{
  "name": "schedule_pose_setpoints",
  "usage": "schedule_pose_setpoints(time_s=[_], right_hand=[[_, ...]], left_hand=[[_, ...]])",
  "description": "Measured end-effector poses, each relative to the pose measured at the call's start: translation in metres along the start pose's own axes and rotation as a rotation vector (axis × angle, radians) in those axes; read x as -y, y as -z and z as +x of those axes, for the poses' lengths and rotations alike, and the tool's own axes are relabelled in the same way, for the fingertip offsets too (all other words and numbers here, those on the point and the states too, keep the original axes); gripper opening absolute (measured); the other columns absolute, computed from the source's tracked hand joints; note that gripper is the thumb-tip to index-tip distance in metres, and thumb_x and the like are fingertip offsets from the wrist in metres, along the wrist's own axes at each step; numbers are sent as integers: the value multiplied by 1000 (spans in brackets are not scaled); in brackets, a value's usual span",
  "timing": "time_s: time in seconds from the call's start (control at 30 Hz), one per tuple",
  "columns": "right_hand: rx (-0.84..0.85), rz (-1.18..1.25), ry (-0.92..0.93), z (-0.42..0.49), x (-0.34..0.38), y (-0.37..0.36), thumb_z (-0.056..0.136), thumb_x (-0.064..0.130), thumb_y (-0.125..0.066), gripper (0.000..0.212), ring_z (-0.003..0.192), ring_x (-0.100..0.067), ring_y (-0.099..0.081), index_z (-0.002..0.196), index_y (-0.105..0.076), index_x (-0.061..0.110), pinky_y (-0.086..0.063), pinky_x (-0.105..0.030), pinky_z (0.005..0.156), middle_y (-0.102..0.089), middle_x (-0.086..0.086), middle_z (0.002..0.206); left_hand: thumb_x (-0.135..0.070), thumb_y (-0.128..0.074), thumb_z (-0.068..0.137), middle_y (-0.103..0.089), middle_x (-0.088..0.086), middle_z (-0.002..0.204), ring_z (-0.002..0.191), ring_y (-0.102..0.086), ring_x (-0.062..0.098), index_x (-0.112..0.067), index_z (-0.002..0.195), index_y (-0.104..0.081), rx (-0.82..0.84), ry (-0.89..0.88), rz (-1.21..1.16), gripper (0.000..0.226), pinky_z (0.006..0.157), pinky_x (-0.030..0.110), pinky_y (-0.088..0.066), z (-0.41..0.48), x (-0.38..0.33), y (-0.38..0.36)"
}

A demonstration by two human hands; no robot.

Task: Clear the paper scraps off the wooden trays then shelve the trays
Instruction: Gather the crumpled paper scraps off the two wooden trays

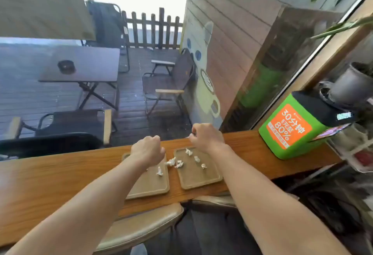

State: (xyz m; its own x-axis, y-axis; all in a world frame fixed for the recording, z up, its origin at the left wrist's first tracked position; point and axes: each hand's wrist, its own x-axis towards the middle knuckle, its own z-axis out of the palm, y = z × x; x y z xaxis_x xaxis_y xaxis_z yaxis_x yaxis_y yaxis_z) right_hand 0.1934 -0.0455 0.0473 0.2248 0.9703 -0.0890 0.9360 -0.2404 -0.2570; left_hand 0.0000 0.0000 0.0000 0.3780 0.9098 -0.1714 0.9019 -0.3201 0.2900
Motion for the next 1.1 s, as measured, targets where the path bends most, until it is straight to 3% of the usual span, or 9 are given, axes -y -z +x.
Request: schedule_pose_setpoints(time_s=[0.23, 0.37, 0.47, 0.6, 0.73, 0.87, 1.1], right_hand=[[73, 13, -117, -40, -11, -87, 95, 30, -52, 27, 99, -27, -65, 115, -64, 16, -49, -35, 73, -67, -4, 108], [122, 7, -148, -51, -29, -116, 95, 31, -51, 20, 94, -25, -63, 102, -62, 16, -50, -36, 72, -66, -3, 101], [159, 9, -143, -45, -50, -127, 95, 31, -50, 18, 89, -23, -63, 97, -61, 17, -50, -35, 69, -64, -2, 96], [168, 41, -142, -33, -89, -134, 95, 31, -50, 17, 82, -22, -63, 95, -60, 17, -38, -29, 60, -63, -1, 93], [174, 100, -136, -26, -130, -144, 93, 31, -51, 22, 86, -22, -64, 108, -63, 18, -39, -29, 62, -64, 0, 97], [242, 112, -145, -24, -154, -156, 93, 30, -53, 24, 90, -22, -64, 112, -61, 18, -38, -29, 64, -64, 0, 101], [277, 148, -165, -1, -165, -170, 94, 28, -54, 12, 84, -21, -62, 99, -58, 18, -45, -32, 64, -60, 0, 96]], left_hand=[[-39, -42, 94, -65, 6, 102, 88, -63, 27, -14, 107, -57, 96, 7, 11, 31, 64, 35, -49, -8, 37, -56], [-38, -43, 95, -62, 3, 98, 84, -61, 23, -16, 114, -55, 156, 47, 8, 32, 63, 35, -50, -7, 41, -85], [-40, -42, 95, -64, 6, 111, 95, -63, 25, -16, 123, -52, 218, 83, 46, 39, 70, 37, -53, 1, 28, -102], [-37, -41, 93, -64, 8, 109, 95, -62, 29, -16, 107, -55, 284, 97, 52, 29, 74, 40, -53, 16, -10, -124], [-35, -41, 93, -63, 7, 117, 101, -61, 29, -17, 132, -47, 312, 125, 34, 43, 72, 38, -48, 29, -54, -145], [-34, -40, 92, -61, 6, 106, 93, -61, 28, -16, 106, -52, 327, 130, -25, 26, 67, 37, -46, 33, -87, -167], [-31, -43, 91, -59, 5, 93, 80, -59, 27, -19, 89, -46, 326, 142, -32, 13, 63, 38, -48, 51, -98, -195]])
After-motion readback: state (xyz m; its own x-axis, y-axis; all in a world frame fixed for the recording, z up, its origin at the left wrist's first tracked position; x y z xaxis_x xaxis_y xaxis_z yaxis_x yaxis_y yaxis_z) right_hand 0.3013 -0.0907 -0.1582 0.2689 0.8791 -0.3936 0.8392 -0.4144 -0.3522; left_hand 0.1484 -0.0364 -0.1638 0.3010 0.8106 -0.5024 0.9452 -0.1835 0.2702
